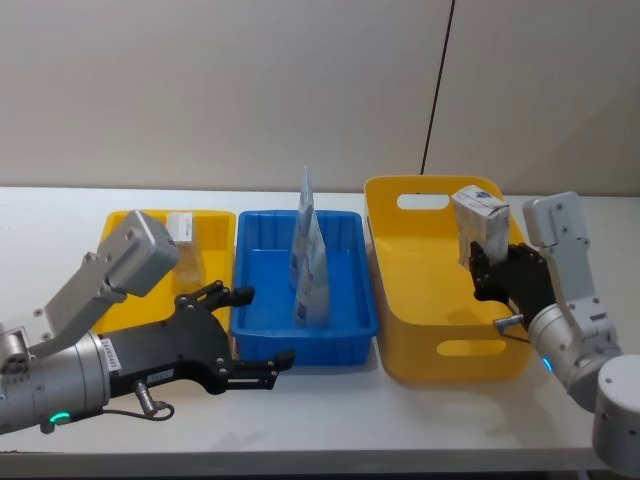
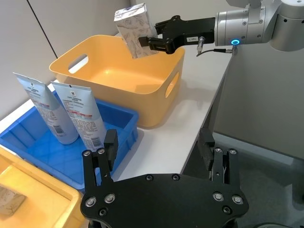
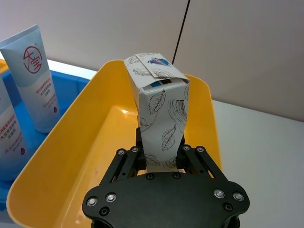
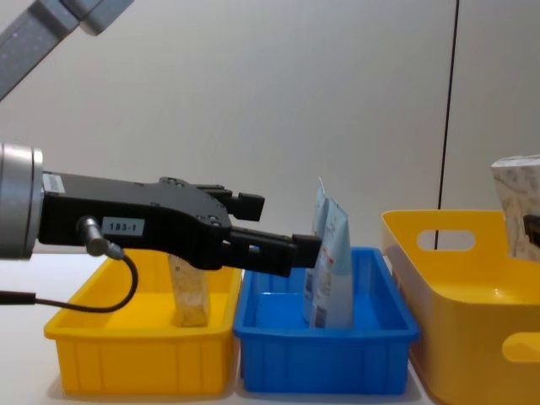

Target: Bimanual collaborative sorting of washing and personal care products

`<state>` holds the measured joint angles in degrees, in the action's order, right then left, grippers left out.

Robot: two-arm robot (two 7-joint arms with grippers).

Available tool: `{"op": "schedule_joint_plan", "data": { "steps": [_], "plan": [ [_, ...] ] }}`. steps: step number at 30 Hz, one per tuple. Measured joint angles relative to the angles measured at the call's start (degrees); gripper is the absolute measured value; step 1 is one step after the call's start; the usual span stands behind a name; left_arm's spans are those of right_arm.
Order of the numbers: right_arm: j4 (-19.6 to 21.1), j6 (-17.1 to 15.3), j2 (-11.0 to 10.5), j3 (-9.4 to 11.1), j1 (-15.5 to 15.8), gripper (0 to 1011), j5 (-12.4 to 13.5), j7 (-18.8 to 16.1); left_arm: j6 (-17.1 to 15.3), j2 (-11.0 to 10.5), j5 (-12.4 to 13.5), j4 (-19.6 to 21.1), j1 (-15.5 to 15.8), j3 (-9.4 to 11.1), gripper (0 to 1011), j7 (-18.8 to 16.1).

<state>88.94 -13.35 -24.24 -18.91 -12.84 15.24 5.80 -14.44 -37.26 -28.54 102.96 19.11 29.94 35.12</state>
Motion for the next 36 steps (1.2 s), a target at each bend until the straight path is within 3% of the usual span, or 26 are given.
{"op": "schedule_joint_plan", "data": {
  "steps": [6,14,29,36],
  "plan": [
    [-0.34,-0.51,0.47,0.05,-0.32,301,-0.17,0.33,0.00,0.00,0.00,0.00,-0.02,0.00,1001,0.00],
    [-0.56,-0.82,0.80,0.11,-0.54,588,-0.32,0.58,0.01,0.00,0.01,0.00,-0.02,0.01,1002,0.00],
    [-0.74,-1.14,1.09,0.13,-0.71,990,-0.45,0.76,0.01,0.00,0.00,0.00,-0.02,0.00,1002,0.00],
    [-0.49,-1.18,1.11,0.14,-0.61,1002,-0.43,0.48,0.01,0.00,0.01,0.00,-0.02,0.00,1001,0.00]
  ]
}}
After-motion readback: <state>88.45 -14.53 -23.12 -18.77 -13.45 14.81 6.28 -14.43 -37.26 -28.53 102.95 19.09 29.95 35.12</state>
